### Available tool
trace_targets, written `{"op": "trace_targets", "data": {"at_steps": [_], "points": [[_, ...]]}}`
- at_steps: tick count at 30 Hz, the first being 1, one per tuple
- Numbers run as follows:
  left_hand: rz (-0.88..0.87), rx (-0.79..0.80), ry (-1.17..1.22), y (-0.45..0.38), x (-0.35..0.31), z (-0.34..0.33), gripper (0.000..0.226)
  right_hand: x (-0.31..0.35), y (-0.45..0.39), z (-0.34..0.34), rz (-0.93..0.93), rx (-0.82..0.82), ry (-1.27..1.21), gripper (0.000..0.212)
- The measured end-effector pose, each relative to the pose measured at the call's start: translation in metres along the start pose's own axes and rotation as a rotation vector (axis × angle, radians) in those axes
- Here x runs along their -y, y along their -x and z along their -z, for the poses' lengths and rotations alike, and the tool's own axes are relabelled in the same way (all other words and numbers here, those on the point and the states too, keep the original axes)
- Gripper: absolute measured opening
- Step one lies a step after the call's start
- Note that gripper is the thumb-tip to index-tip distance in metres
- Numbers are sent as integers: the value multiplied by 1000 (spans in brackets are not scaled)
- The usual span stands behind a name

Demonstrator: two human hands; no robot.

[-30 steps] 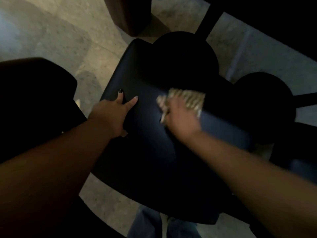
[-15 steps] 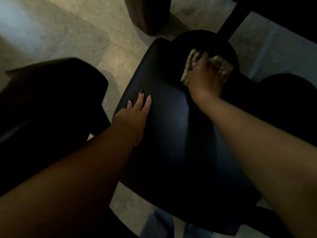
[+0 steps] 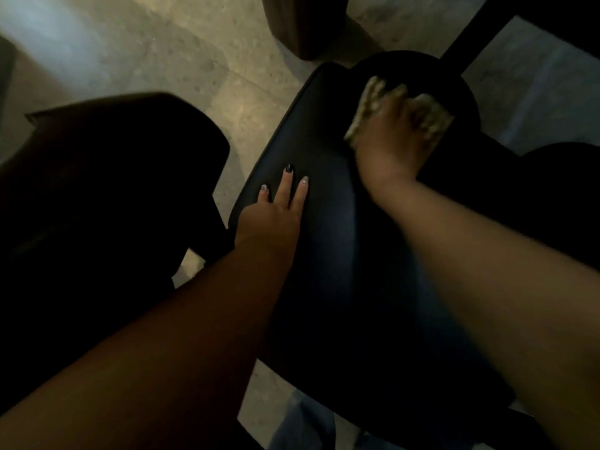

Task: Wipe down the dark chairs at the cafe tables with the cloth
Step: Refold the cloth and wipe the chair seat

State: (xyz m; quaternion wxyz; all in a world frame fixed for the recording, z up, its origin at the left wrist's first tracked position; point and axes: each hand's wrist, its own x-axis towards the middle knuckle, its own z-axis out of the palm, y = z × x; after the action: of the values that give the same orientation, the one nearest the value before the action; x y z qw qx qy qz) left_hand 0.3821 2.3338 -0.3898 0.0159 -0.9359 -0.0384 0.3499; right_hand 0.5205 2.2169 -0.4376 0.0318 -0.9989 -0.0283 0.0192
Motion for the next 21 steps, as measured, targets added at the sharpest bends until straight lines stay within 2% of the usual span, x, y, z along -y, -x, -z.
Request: {"op": "trace_targets", "data": {"at_steps": [1, 3, 5, 6, 7, 8, 11, 12, 13, 15, 17, 19, 20, 21], "points": [[-1, 6, -3, -1, 1, 0, 97, 8, 20, -2, 126, 53, -8, 47], [3, 13, -17, -2, -1, -1, 90, 3, 60, 4, 554, 178, -41, 50], [19, -13, -29, -4, -3, -5, 82, -19, 46, 15, 918, 288, -129, 47], [23, -31, -24, -5, -4, -6, 81, -24, 25, 16, 1022, 294, -87, 47], [22, -39, -16, -6, -5, -8, 81, -24, 1, 16, 1030, 265, 13, 48], [25, -42, -12, -6, -6, -9, 81, -18, -23, 15, 925, 223, 70, 49], [39, -54, -27, -6, -5, -10, 81, 19, -66, 13, 256, 179, -41, 46], [35, -43, -33, -7, -4, -9, 85, 33, -62, 15, 117, 184, -60, 46], [28, -27, -36, -7, -4, -8, 90, 41, -49, 14, 109, 158, -24, 49], [19, 1, -59, -7, -3, -4, 99, 39, -1, 11, 292, 163, -28, 55], [9, 24, -67, -6, -4, -1, 90, 8, 68, 10, 678, 214, -76, 60], [1, -12, -70, -6, -4, -3, 79, -45, 119, 21, 986, 326, -106, 53], [-2, -32, -77, -6, -3, -3, 80, -74, 119, 24, 1064, 309, -105, 47], [-4, -35, -89, -5, -4, -3, 83, -98, 108, 26, 1054, 281, -56, 47]]}}
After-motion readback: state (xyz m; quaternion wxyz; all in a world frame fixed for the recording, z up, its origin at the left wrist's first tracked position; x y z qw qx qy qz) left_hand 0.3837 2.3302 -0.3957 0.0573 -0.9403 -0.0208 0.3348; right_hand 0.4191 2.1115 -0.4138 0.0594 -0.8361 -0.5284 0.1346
